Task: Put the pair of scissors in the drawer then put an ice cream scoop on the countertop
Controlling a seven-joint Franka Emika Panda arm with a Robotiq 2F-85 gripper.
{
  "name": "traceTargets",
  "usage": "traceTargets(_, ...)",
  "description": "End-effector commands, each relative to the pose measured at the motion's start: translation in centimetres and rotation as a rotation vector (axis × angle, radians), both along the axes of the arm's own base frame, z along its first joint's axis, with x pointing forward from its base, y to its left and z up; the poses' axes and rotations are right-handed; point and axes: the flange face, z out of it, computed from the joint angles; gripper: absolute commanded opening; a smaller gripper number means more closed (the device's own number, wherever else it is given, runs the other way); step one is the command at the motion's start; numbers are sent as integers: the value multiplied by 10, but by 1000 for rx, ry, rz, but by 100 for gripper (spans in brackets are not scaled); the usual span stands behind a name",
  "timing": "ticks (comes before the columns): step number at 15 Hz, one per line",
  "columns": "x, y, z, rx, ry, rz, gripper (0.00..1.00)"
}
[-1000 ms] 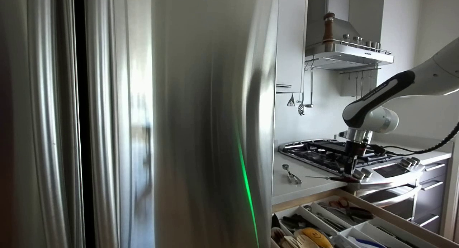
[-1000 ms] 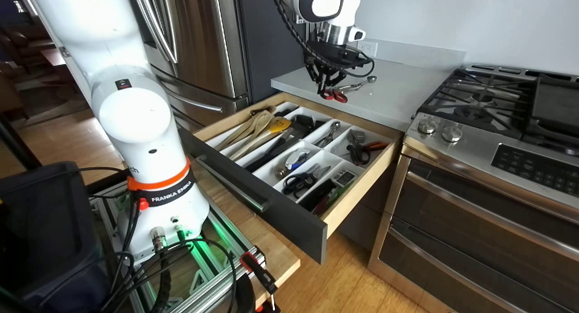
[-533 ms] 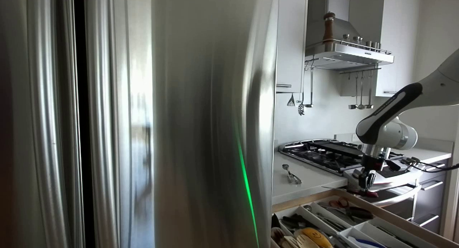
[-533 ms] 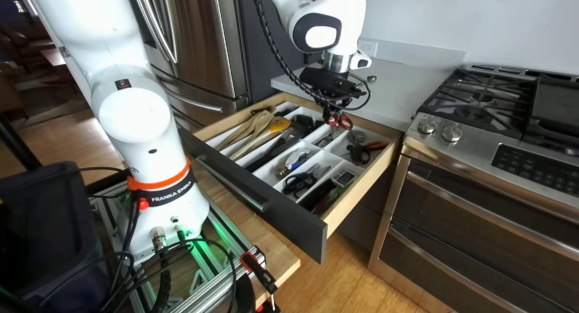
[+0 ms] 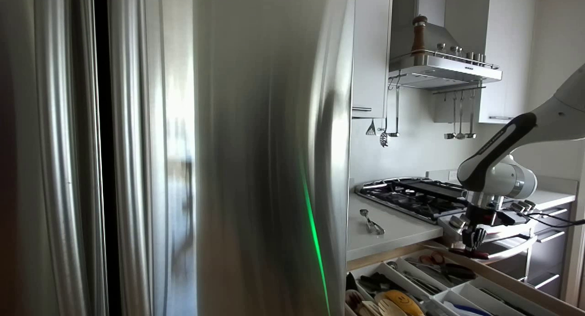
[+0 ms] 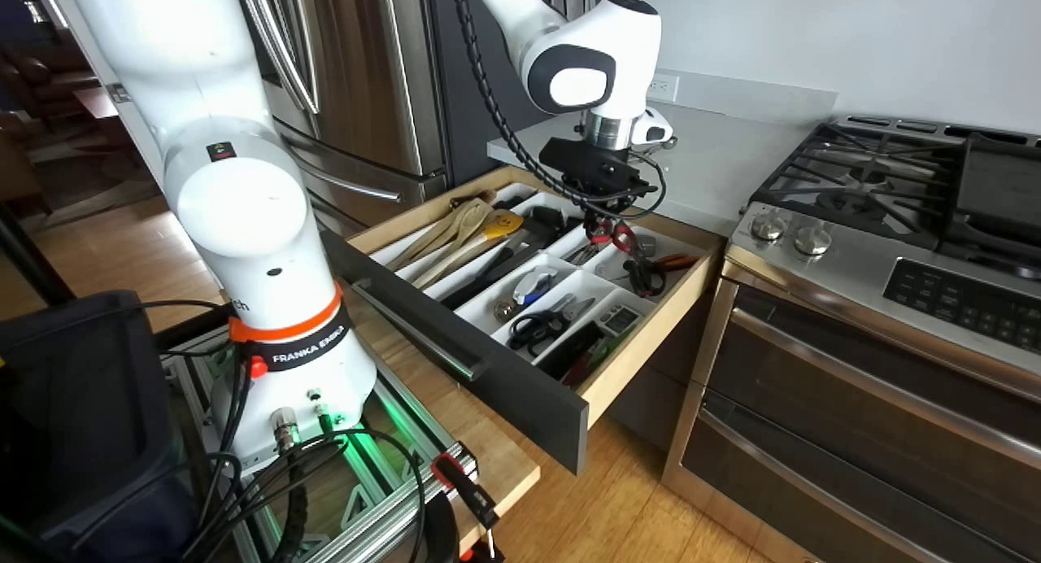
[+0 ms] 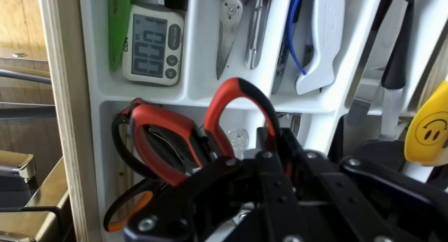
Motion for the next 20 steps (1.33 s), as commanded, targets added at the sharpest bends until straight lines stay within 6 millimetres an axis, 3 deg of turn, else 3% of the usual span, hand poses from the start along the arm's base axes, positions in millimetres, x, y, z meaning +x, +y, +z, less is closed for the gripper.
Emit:
traceTargets(1, 0, 0, 0, 0, 1, -1, 3)
traceTargets(10, 13, 10, -63, -74, 32, -73, 3)
traceTargets(20, 33, 39, -97, -150, 13, -160, 3)
